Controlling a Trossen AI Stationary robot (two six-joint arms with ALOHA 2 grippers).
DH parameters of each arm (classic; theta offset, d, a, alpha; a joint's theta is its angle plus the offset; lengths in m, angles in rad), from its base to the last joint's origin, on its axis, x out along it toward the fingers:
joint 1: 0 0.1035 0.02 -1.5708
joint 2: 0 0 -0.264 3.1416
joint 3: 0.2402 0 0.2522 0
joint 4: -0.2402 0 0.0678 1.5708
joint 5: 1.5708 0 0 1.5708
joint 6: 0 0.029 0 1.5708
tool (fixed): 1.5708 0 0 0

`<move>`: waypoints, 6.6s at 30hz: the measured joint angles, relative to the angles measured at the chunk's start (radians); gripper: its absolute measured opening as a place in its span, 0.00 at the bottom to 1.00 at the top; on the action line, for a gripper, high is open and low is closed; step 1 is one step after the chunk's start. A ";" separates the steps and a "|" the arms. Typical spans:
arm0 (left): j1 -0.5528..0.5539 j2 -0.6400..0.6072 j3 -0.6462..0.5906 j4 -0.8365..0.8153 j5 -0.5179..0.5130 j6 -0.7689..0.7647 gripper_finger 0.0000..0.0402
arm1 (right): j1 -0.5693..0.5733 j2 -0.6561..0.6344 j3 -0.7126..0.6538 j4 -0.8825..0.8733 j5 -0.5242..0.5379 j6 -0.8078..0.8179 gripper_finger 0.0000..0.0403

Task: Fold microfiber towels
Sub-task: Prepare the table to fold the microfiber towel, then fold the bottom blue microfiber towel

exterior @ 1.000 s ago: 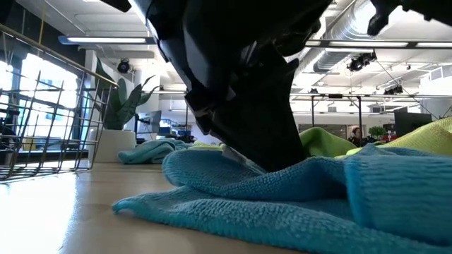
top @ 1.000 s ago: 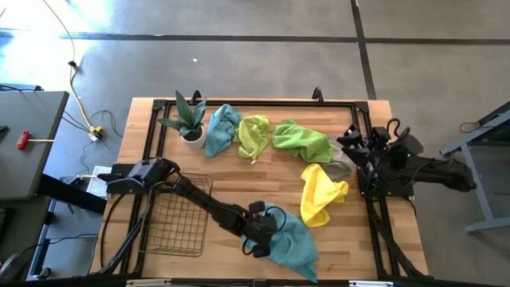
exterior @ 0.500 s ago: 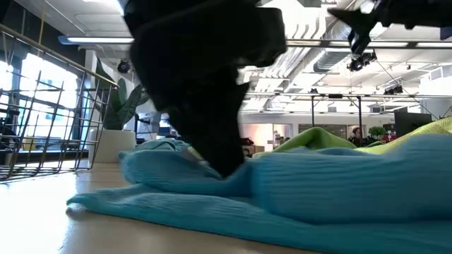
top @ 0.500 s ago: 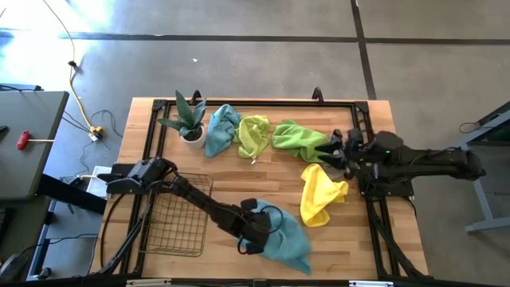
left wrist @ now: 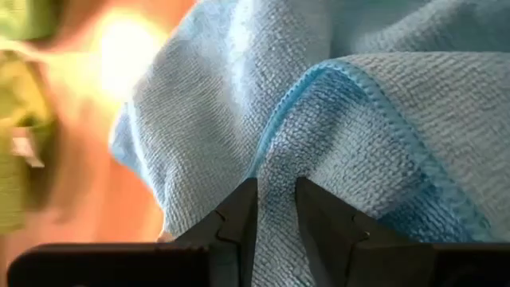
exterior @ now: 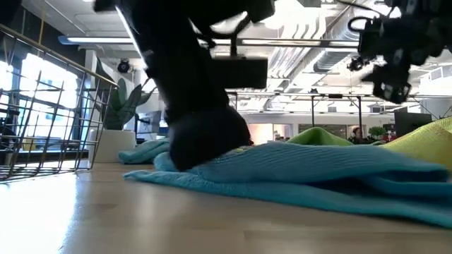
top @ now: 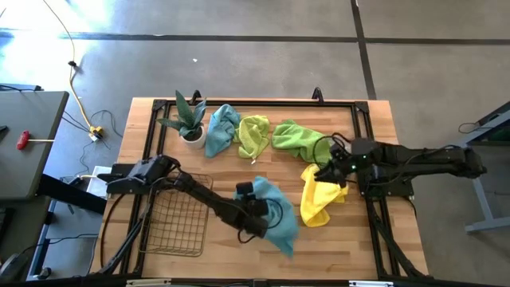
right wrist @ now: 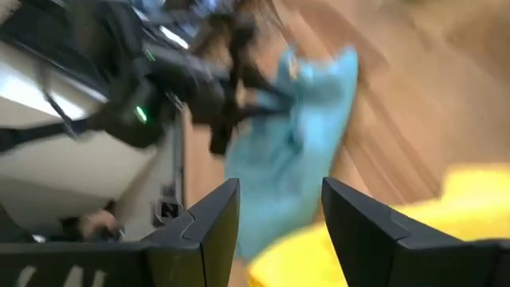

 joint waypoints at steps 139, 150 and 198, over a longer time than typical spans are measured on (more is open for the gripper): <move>0.244 -0.342 -0.404 0.313 0.781 0.497 0.35 | 0.596 0.675 0.429 -0.162 0.692 -0.043 0.58; 0.196 -0.342 -0.332 0.253 0.797 0.380 0.35 | 0.596 0.675 0.429 -0.162 0.692 -0.043 0.58; 0.154 -0.343 -0.390 0.341 0.528 0.248 0.35 | 0.596 0.675 0.429 -0.162 0.691 -0.043 0.58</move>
